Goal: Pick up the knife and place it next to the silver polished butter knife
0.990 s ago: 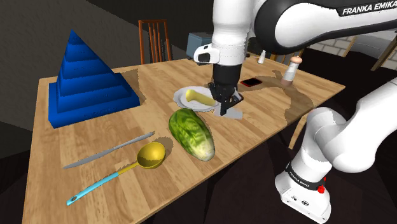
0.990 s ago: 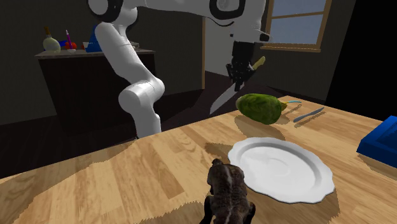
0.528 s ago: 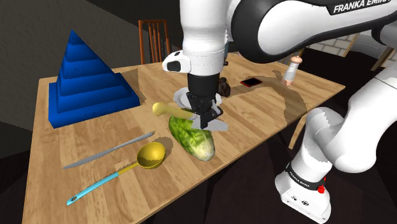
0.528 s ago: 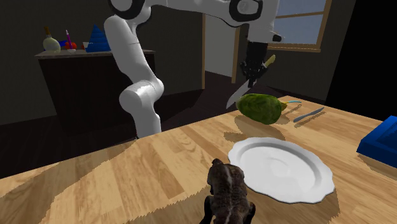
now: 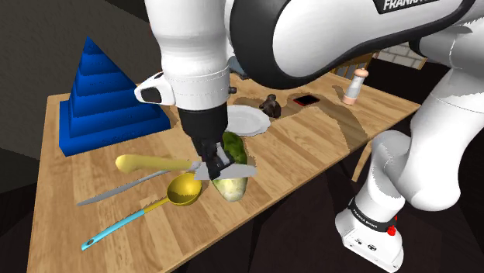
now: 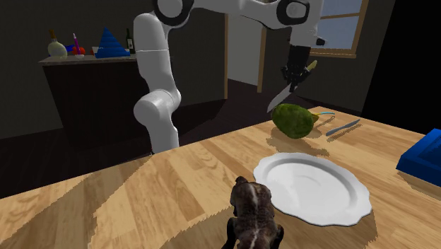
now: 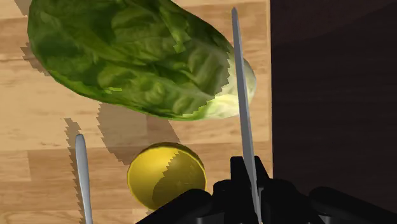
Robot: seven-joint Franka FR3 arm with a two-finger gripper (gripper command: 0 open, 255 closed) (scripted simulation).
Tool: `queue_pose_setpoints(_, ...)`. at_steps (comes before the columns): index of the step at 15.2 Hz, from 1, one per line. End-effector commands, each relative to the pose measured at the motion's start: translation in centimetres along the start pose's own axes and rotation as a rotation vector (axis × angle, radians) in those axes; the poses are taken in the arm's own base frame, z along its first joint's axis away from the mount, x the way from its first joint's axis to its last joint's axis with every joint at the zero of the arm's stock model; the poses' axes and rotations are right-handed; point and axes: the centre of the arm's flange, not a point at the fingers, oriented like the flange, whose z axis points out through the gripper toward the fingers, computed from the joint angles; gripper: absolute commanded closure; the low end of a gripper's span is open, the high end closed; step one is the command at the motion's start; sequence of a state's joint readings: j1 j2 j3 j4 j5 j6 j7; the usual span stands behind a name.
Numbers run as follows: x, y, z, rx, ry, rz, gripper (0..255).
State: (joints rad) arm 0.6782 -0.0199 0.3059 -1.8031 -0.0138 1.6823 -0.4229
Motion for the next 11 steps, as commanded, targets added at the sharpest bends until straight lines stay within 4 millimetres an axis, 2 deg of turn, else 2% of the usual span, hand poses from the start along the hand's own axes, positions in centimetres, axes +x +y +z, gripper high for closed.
queue_pose_setpoints(1, 2.6, -0.4, -0.2, 0.001, 0.0, 0.001, 255)
queue_pose_setpoints(11, 15.5, -2.7, -1.6, 0.001, 0.0, 0.001, 255)
